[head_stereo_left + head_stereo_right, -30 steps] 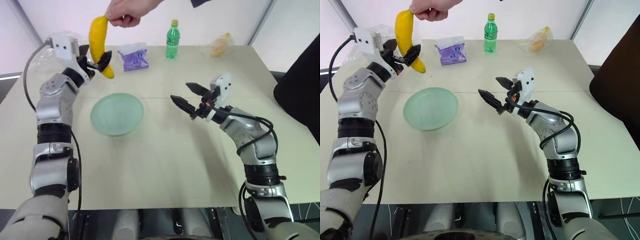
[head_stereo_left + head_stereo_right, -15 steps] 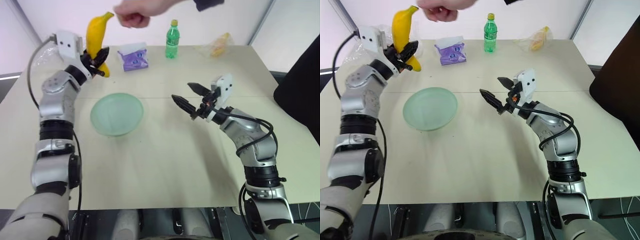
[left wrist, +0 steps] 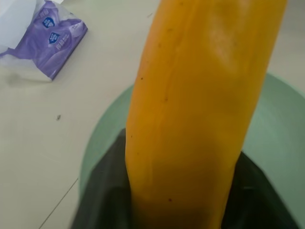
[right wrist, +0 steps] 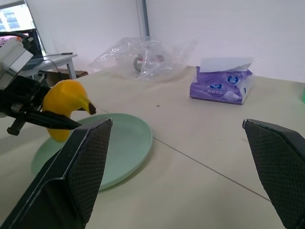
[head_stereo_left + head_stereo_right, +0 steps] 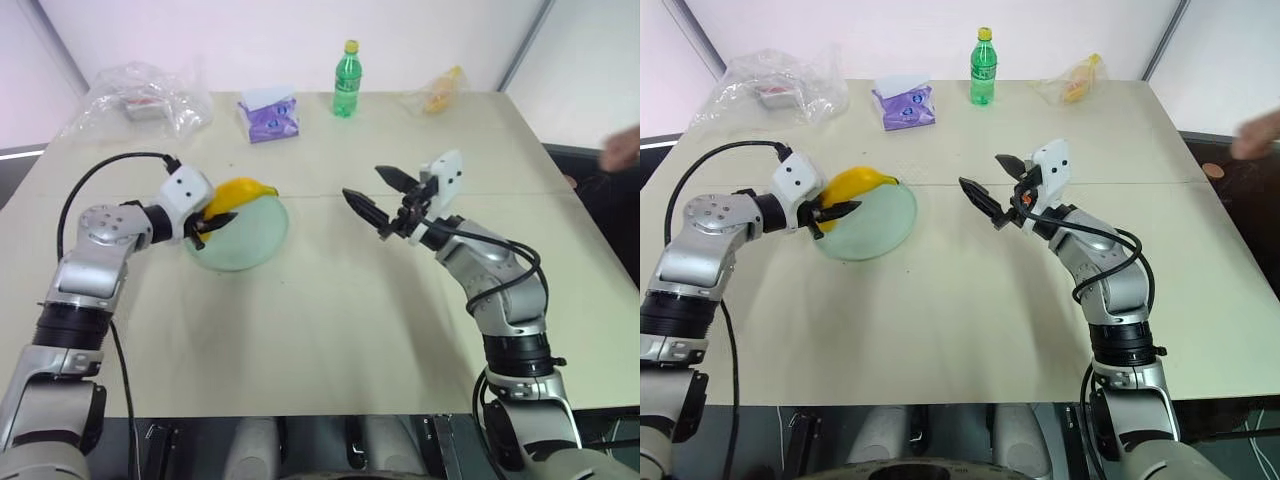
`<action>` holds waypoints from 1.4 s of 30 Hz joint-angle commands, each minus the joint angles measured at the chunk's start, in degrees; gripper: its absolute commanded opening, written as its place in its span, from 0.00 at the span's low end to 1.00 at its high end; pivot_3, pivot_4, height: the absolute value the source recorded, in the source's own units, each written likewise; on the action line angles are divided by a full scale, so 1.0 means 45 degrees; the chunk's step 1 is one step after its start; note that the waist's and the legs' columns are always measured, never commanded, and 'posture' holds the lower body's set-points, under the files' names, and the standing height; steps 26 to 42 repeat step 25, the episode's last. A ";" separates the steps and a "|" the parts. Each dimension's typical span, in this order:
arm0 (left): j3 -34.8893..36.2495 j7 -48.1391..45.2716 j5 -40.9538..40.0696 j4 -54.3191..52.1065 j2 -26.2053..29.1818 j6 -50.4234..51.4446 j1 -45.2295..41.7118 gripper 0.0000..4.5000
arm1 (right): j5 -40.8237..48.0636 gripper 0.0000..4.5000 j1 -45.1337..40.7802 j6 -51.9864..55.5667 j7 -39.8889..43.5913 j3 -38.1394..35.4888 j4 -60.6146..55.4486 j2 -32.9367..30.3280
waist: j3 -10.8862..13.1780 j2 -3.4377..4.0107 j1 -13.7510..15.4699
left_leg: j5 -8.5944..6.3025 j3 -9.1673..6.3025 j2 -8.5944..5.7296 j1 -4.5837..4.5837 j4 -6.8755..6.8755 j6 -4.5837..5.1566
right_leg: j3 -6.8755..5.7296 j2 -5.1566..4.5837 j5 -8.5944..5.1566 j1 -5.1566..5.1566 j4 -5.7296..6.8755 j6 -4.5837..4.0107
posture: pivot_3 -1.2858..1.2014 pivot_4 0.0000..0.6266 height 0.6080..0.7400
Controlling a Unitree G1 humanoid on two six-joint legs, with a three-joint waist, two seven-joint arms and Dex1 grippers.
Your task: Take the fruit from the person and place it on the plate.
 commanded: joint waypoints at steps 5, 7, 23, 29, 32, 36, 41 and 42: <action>0.0369 0.0044 0.0329 -0.0356 0.0280 -0.0576 -0.0496 0.99 | 0.0007 1.00 -0.0102 -0.0376 -0.0034 -0.0161 -0.0178 0.0120 | 0.0000 0.0000 -0.0020 | 0.0000 -0.0001 0.0000 0.0001 -0.0001 0.0001 | 0.0000 0.0001 0.0000 -0.0001 0.0001 0.0000 | 0.52 0.24 1.00; 0.0531 0.0091 0.0205 -0.0409 0.0283 -0.0455 -0.0590 0.99 | -0.0001 1.00 -0.0091 -0.0386 -0.0052 -0.0167 -0.0179 0.0125 | 0.0000 0.0000 -0.0021 | 0.0000 -0.0001 0.0000 0.0001 -0.0002 0.0001 | 0.0000 0.0001 0.0000 0.0000 0.0000 0.0000 | 0.52 0.24 1.00; 0.8354 0.4800 -0.5747 -0.4185 -0.1338 0.5365 0.0717 0.99 | -0.0100 1.00 -0.0429 -0.0722 -0.0170 -0.0917 0.0593 -0.0218 | -0.0001 0.0001 -0.0110 | 0.0000 -0.0013 0.0003 0.0011 -0.0002 0.0000 | 0.0004 -0.0002 0.0001 -0.0001 0.0013 0.0002 | 0.52 0.24 1.00; 0.8807 0.5378 -0.5807 -0.4792 -0.1449 0.5412 0.1388 0.99 | -0.0130 1.00 -0.0622 -0.0883 -0.0209 -0.1083 0.0898 -0.0244 | 0.0000 0.0000 -0.0103 | 0.0000 -0.0011 0.0004 0.0011 -0.0001 0.0000 | 0.0006 -0.0005 0.0001 -0.0001 0.0013 0.0002 | 0.52 0.24 1.00; 0.8807 0.5378 -0.5807 -0.4792 -0.1449 0.5412 0.1388 0.99 | -0.0130 1.00 -0.0622 -0.0883 -0.0209 -0.1083 0.0898 -0.0244 | 0.0000 0.0000 -0.0103 | 0.0000 -0.0011 0.0004 0.0011 -0.0001 0.0000 | 0.0006 -0.0005 0.0001 -0.0001 0.0013 0.0002 | 0.52 0.24 1.00; 0.8807 0.5378 -0.5807 -0.4792 -0.1449 0.5412 0.1388 0.99 | -0.0130 1.00 -0.0622 -0.0883 -0.0209 -0.1083 0.0898 -0.0244 | 0.0000 0.0000 -0.0103 | 0.0000 -0.0011 0.0004 0.0011 -0.0001 0.0000 | 0.0006 -0.0005 0.0001 -0.0001 0.0013 0.0002 | 0.52 0.24 1.00; 0.8807 0.5378 -0.5807 -0.4792 -0.1449 0.5412 0.1388 0.99 | -0.0130 1.00 -0.0622 -0.0883 -0.0209 -0.1083 0.0898 -0.0244 | 0.0000 0.0000 -0.0103 | 0.0000 -0.0011 0.0004 0.0011 -0.0001 0.0000 | 0.0006 -0.0005 0.0001 -0.0001 0.0013 0.0002 | 0.52 0.24 1.00; 0.8807 0.5378 -0.5807 -0.4792 -0.1449 0.5412 0.1388 0.99 | -0.0130 1.00 -0.0622 -0.0883 -0.0209 -0.1083 0.0898 -0.0244 | 0.0000 0.0000 -0.0103 | 0.0000 -0.0011 0.0004 0.0011 -0.0001 0.0000 | 0.0006 -0.0005 0.0001 -0.0001 0.0013 0.0002 | 0.52 0.24 1.00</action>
